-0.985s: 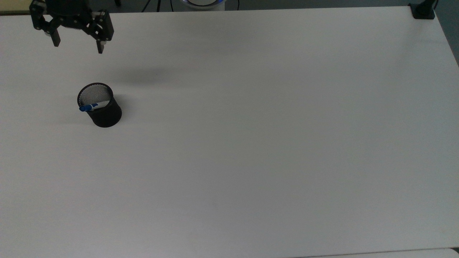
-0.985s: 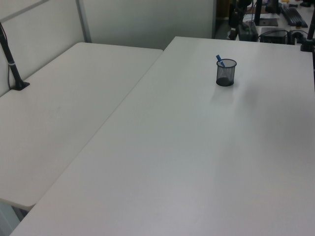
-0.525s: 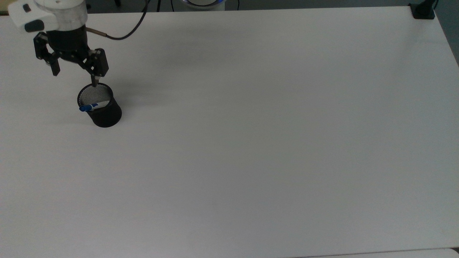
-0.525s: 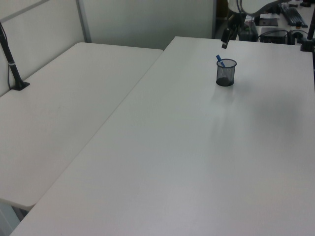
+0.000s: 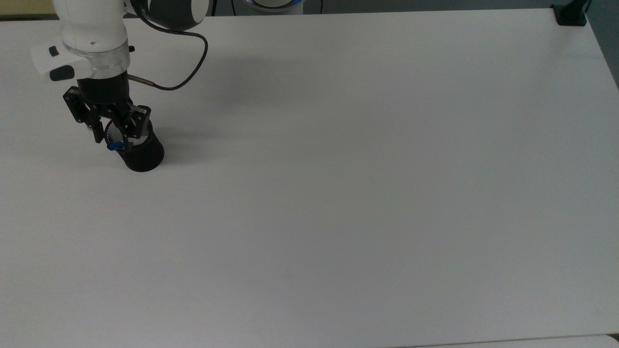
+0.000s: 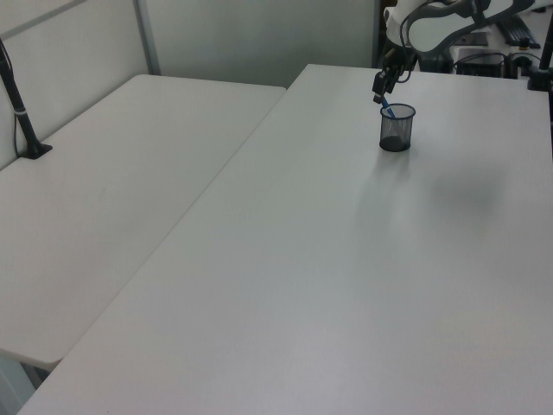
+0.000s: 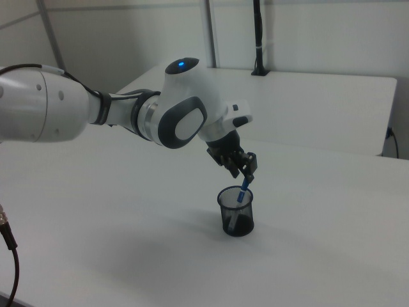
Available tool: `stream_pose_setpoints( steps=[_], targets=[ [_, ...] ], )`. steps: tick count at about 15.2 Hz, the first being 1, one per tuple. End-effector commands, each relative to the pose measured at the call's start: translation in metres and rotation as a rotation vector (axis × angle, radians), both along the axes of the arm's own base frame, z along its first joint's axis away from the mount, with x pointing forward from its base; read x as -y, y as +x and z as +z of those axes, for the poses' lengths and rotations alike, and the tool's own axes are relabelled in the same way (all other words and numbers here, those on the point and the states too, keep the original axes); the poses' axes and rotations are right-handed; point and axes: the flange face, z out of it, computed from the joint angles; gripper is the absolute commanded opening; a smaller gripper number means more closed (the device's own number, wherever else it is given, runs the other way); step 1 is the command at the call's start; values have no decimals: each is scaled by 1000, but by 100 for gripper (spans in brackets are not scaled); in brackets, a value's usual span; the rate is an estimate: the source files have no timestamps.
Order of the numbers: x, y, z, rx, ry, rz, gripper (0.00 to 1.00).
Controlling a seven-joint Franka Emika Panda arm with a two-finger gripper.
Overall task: Remove the marker
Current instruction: 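Close the gripper on the blue-capped marker, then lift the marker up out of the mesh cup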
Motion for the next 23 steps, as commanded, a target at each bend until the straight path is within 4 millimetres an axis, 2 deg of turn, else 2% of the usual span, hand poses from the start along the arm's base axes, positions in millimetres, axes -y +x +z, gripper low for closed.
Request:
stream_pose_setpoints(
  steps=[1,5,10,11,13,14,17,18,21,23],
  targets=[
    [-3,4,-5,24,8,-12,43],
    [-2,7,-14,40,-3,-6,43],
    [-2,7,-16,30,-15,5,52],
    [-2,7,-19,25,-16,7,45],
    [-1,7,-18,26,-17,9,19],
    [-2,7,-17,29,-14,4,13],
    [-1,6,-11,33,-12,3,9],
    [2,4,-3,41,-14,0,9],
    [4,-11,57,93,-10,-13,9],
    [1,-28,103,135,1,-17,9]
  ],
)
